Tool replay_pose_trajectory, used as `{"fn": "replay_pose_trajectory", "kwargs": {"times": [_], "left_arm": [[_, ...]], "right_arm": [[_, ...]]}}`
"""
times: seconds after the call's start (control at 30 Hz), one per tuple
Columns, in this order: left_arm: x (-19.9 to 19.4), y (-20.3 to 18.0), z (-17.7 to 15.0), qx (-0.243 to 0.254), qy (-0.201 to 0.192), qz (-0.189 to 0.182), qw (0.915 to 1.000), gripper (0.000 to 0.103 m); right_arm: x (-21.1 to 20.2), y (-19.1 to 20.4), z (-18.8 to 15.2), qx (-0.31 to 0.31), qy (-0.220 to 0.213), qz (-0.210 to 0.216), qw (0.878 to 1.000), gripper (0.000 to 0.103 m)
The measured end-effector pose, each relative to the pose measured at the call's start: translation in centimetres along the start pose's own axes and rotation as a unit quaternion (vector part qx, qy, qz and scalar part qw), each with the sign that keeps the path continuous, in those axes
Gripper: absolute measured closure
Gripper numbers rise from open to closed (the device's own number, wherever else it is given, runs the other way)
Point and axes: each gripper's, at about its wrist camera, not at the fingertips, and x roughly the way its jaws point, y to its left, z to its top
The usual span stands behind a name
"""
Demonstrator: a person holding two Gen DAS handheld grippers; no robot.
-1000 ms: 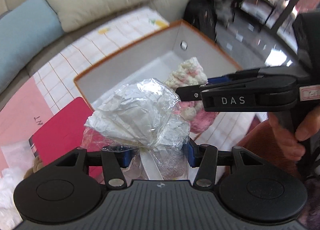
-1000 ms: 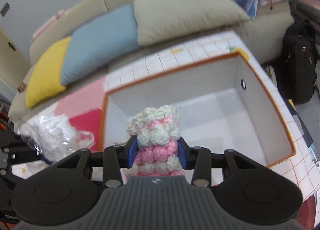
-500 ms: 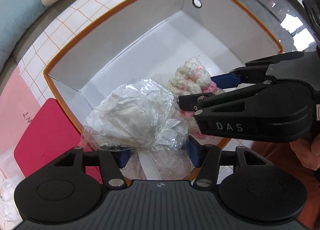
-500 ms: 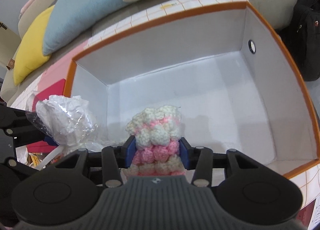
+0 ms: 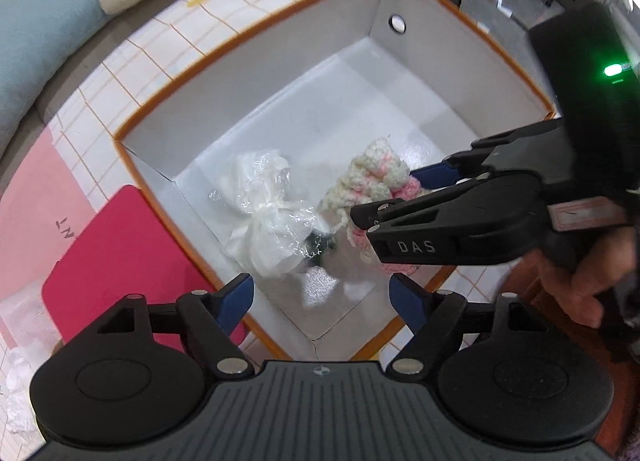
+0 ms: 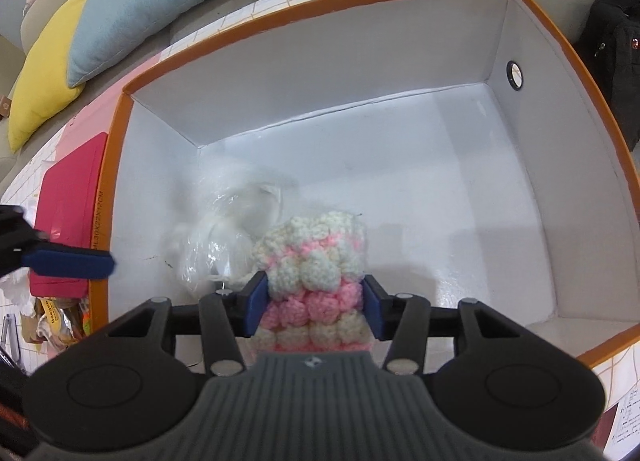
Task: Organize soft objects
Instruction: 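Carry both items into the white box and open both tools, then withdraw both tools from the box back over the bed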
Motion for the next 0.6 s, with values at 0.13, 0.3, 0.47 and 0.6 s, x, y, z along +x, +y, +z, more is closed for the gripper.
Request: {"fn": "replay_pose_trajectory", "kwargs": {"times": [0.13,0.3,0.47,0.6], "left_arm": [[-1.6,0.3,-0.7,-0.019,-0.029,0.006,0.9994,0.022],[-3.2,0.8,-2.1,-0.037,-0.052,0.001,0.9980,0.022],[-3.8,1.5,-3.2,-0.052,-0.069,-0.002,0.9963,0.022],[-4.7,1.9,-4.2,-0.057,-0.088,-0.002,0.9945,0.022]], "right_arm": [[0.7,0.9,0.2,-0.008,0.007,-0.006,1.000,0.052],[1.0,1.6,0.3,-0.007,0.020,-0.011,1.000,0.044],[0.9,2.0,0.6,-0.011,0.026,-0.025,0.999,0.038],[0.0,2.7,0.4,-0.025,0.015,-0.043,0.999,0.030]]}}
